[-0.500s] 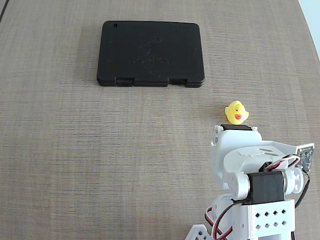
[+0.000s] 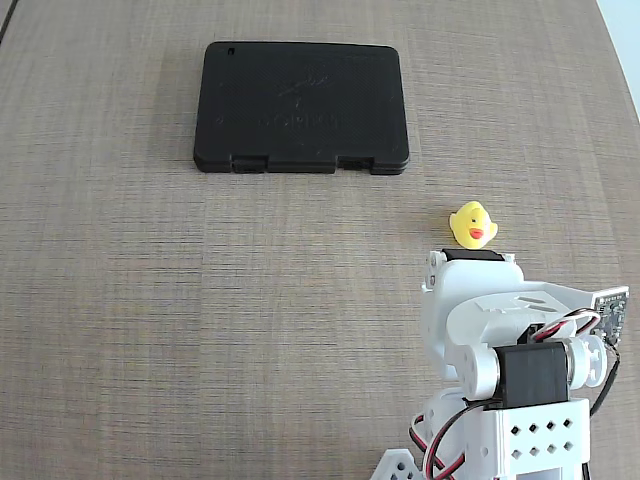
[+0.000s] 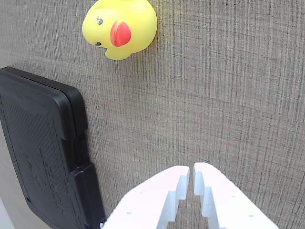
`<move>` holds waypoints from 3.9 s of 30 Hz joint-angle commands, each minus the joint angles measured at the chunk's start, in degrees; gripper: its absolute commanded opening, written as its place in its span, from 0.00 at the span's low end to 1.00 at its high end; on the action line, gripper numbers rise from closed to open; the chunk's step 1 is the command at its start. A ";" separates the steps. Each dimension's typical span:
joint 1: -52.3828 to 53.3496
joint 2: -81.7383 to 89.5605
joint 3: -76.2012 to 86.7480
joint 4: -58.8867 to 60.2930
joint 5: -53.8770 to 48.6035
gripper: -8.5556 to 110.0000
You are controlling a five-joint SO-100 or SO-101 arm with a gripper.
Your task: Grasp a duck and put it on the black surface.
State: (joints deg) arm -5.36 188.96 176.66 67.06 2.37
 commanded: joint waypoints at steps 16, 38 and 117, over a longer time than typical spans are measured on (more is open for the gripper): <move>-0.18 1.23 -0.88 -1.14 -0.53 0.07; 7.47 -84.90 -45.79 -14.33 0.26 0.36; -14.94 -125.07 -104.94 -5.10 0.44 0.12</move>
State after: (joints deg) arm -20.30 63.54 74.44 63.28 2.46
